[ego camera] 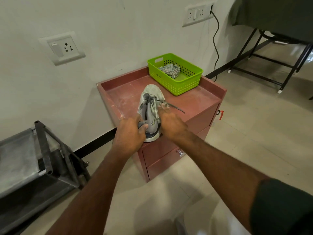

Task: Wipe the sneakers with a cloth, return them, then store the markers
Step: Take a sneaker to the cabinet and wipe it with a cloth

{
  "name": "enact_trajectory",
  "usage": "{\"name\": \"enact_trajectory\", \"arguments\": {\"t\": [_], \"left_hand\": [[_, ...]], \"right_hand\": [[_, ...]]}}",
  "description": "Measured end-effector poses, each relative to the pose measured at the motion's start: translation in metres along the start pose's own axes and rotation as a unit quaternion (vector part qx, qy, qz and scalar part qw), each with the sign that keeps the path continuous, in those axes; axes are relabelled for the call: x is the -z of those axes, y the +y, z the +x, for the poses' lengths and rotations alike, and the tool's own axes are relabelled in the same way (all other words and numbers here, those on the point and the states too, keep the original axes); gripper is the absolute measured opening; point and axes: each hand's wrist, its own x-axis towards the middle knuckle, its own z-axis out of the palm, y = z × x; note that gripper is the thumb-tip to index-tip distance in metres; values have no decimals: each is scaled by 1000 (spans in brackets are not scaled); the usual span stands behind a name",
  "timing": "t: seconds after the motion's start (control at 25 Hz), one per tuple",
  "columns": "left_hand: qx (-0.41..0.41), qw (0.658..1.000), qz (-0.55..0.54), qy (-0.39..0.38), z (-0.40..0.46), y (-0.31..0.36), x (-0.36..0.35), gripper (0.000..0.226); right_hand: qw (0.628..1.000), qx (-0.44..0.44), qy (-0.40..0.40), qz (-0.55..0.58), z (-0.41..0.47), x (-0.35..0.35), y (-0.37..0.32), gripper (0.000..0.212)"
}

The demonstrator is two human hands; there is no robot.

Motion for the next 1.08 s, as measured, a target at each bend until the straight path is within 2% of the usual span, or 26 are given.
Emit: {"name": "enact_trajectory", "arguments": {"t": [0.12,0.2,0.32,0.44,0.52,0.6,0.68,0.76,0.8,0.88,0.96,1.0,1.04,1.08], "left_hand": [[14,1000,1,4,-3,-1,4,37],[18,1000,6,5,0,-6,6,37],[18,1000,10,12,2,-6,2,36],[23,1000,14,14,3,-3,1,31],[35,999,10,12,2,-1,3,32],[40,999,-9,12,1,0,6,30],[36,999,-30,22,2,0,9,23],[5,999,-28,39,0,5,9,8],[-23,998,-13,51,-2,9,9,4],[-85,992,42,87,-5,22,13,10],[-155,970,129,132,-3,33,21,17],[-190,955,172,149,-2,34,25,20],[-218,943,202,150,0,32,28,23],[-232,937,223,139,0,31,29,26]], "right_hand": [[992,-97,57,48,11,15,17,45],[989,-73,93,86,1,14,6,55],[992,3,10,124,-33,14,-31,76],[991,24,-30,127,-63,24,-50,70],[980,-15,-63,186,-68,33,-41,55],[928,-109,-39,354,-58,36,-24,38],[864,-192,45,463,-48,34,-21,41],[863,-206,127,443,-48,37,-32,51],[859,-189,140,455,-48,37,-39,57],[832,-159,138,513,-48,38,-53,64],[757,-137,127,626,-39,34,-58,66],[710,-134,105,683,-36,36,-62,64],[682,-137,76,714,-33,36,-62,60],[684,-135,41,715,-33,41,-61,54]]}}
